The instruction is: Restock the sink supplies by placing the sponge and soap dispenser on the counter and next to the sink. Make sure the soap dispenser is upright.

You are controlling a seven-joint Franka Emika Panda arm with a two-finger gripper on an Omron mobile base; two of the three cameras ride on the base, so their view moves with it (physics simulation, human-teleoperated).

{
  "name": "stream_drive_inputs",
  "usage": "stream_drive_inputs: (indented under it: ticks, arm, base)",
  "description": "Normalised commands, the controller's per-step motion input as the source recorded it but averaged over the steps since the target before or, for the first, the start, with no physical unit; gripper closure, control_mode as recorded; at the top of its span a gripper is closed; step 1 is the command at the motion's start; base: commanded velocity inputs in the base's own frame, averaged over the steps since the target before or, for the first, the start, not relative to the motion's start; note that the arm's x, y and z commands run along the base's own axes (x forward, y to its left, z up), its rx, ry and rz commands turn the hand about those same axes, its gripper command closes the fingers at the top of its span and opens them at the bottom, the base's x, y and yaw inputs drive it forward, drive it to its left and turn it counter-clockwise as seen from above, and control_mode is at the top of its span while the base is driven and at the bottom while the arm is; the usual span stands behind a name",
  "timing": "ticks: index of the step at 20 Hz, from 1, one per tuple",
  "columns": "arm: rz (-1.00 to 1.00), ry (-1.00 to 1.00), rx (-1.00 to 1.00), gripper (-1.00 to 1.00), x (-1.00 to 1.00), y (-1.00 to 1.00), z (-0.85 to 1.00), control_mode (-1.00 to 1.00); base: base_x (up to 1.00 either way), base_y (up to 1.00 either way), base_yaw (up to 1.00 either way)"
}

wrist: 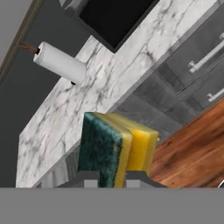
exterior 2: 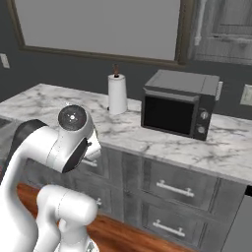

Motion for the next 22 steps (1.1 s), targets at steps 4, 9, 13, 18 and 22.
stream_drive_inputs:
  ticks: [4,9,13,18,22]
  arm:
    - [0.0,0.0,0.0,1.0,0.0,0.0,0.0,1.0]
    - [0.0,0.0,0.0,1.0,0.0,0.0,0.0,1.0]
    - [0.0,0.0,0.0,1.0,0.0,0.0,0.0,1.0]
    - [0.0,0.0,0.0,1.0,0.0,0.0,0.0,1.0]
    - [0.0,0.0,0.0,1.0,0.0,0.0,0.0,1.0]
  base:
    - [0.01,-1.0,-0.1]
    - [0.1,-1.0,-0.08]
    - [0.16,-1.0,-0.06]
    - [0.22,-1.0,-0.05]
    - [0.23,-1.0,-0.05]
